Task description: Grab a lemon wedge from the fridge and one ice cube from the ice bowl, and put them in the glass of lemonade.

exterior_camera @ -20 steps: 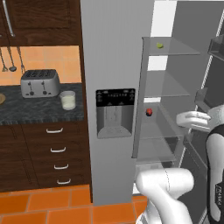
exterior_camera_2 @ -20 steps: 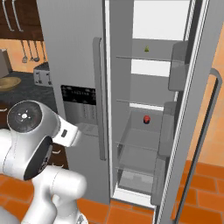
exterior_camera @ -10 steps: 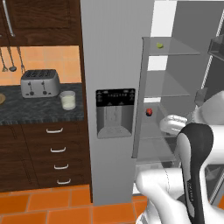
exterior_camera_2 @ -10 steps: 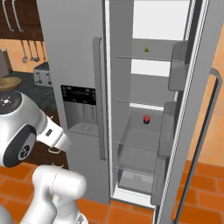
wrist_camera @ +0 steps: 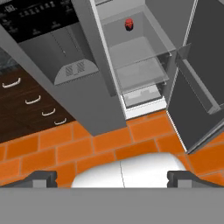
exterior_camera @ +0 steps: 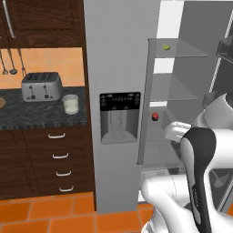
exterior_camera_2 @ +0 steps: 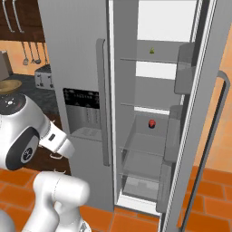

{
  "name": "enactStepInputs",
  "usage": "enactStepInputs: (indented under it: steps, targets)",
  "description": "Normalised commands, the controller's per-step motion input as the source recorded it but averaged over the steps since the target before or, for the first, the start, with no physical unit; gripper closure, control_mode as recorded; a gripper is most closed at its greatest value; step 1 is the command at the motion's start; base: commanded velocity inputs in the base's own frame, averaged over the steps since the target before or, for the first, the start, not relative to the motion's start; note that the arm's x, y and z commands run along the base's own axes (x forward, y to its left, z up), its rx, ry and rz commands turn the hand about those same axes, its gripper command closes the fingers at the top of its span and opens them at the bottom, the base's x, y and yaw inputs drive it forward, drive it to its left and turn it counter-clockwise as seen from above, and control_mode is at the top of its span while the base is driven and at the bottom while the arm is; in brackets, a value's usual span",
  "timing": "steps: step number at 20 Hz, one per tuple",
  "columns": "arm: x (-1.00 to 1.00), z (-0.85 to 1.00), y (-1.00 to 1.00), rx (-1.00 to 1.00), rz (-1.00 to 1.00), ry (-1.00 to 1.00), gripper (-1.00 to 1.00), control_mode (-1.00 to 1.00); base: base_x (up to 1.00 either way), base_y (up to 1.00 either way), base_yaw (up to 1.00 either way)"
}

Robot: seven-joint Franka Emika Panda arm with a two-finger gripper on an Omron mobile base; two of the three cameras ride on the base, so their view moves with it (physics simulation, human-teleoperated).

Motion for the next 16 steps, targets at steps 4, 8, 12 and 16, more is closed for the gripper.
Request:
enactStepInputs:
  steps: [4,8,12,16]
  targets:
    - [0.0,0.0,0.0,0.0,0.0,0.0,-1.0,-1.0,0.0,0.0,0.0]
    - [0.0,-0.03,0.01,0.0,0.0,0.0,-1.0,-1.0,0.0,0.0,0.0]
    - [0.0,0.0,0.0,0.0,0.0,0.0,-1.0,1.0,0.0,0.05,-0.02]
    - [0.0,0.0,0.0,0.0,0.0,0.0,-1.0,1.0,0.0,-0.28,-0.11]
